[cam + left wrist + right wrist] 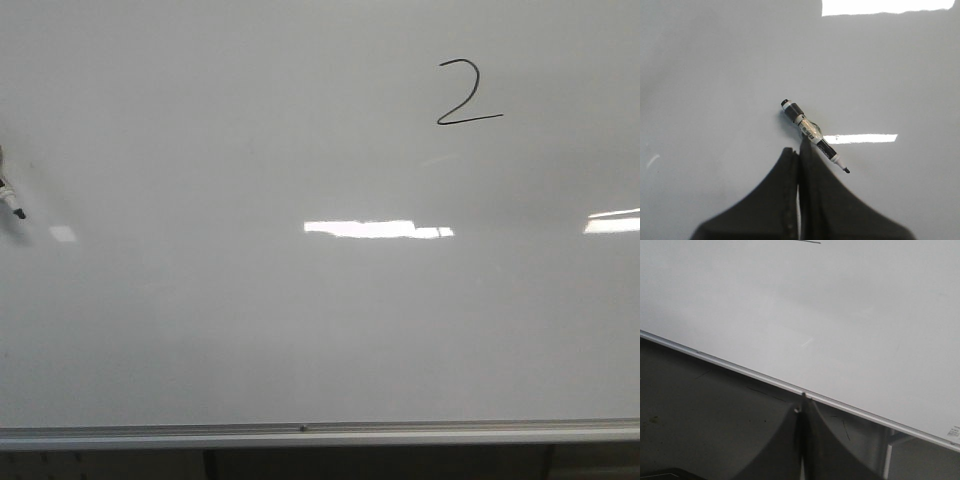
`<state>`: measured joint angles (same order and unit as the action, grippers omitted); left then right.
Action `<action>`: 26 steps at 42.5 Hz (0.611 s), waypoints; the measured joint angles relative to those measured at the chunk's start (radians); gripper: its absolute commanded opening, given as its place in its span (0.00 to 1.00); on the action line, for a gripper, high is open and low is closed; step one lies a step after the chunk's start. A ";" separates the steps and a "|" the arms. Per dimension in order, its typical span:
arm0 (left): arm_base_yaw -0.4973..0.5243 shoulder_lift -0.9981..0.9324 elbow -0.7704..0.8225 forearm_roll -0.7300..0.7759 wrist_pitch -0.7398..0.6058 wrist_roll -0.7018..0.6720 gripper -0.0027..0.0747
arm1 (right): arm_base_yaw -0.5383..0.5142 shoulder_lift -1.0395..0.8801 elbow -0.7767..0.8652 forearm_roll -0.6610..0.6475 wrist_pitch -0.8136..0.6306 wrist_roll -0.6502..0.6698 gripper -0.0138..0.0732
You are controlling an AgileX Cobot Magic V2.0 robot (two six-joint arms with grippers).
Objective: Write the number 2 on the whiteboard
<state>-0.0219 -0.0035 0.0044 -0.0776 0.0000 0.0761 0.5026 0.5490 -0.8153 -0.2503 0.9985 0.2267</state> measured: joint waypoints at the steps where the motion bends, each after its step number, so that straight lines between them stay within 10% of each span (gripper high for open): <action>1: 0.000 0.000 0.000 0.000 0.000 0.000 0.01 | -0.015 -0.013 0.015 0.012 -0.011 -0.013 0.08; 11: 0.000 0.000 0.000 0.000 0.000 0.000 0.01 | -0.197 -0.215 0.247 0.220 -0.282 -0.301 0.08; 26: 0.000 0.000 0.000 0.000 0.000 0.000 0.01 | -0.448 -0.510 0.641 0.250 -0.680 -0.346 0.08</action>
<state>-0.0219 -0.0035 0.0044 -0.0776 0.0000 0.0761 0.0545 0.0388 -0.1740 0.0000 0.3180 -0.1188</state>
